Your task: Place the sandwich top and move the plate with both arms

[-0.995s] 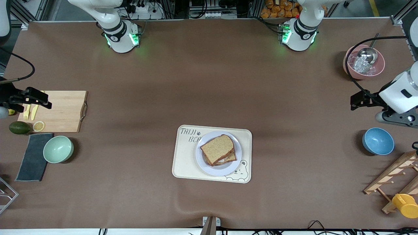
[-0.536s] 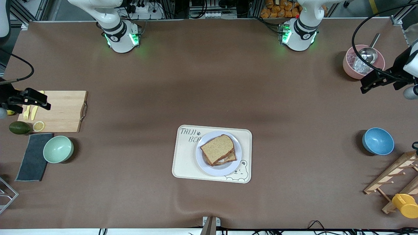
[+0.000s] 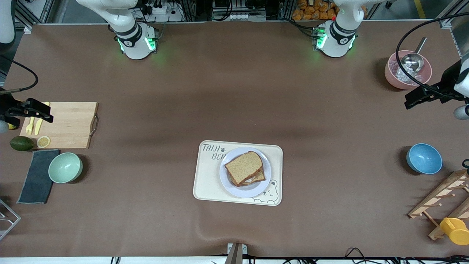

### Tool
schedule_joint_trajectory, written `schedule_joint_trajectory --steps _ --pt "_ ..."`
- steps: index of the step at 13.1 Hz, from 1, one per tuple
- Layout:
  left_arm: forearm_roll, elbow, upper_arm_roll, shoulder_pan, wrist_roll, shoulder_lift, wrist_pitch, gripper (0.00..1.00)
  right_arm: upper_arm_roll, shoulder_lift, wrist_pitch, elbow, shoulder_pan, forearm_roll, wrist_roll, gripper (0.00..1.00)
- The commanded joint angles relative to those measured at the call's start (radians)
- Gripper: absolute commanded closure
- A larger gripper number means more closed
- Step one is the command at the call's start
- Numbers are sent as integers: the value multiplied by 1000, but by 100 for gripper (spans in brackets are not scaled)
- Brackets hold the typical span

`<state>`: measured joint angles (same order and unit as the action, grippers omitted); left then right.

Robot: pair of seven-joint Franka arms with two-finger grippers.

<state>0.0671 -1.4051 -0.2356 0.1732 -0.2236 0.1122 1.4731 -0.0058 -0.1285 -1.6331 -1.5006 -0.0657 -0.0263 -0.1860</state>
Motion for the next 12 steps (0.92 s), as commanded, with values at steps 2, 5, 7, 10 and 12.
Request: schedule_joint_trajectory --steps 2,5,7,10,12 --pt "-64 -31 22 46 96 -37 3 0 10 6 13 0 -6 -24 2 0" --pt "-78 -179 191 -105 116 -142 73 0 10 -2 7 0 -6 -17 2 0" --pt "-112 -201 190 -110 100 -160 96 0 10 -2 6 0 -8 -14 2 0" --pt "-102 -180 194 -101 131 -140 85 0 10 -3 3 -1 -14 -14 2 0" --pt "-102 -169 196 -101 135 -131 73 0 9 -5 1 0 -16 -14 2 0"
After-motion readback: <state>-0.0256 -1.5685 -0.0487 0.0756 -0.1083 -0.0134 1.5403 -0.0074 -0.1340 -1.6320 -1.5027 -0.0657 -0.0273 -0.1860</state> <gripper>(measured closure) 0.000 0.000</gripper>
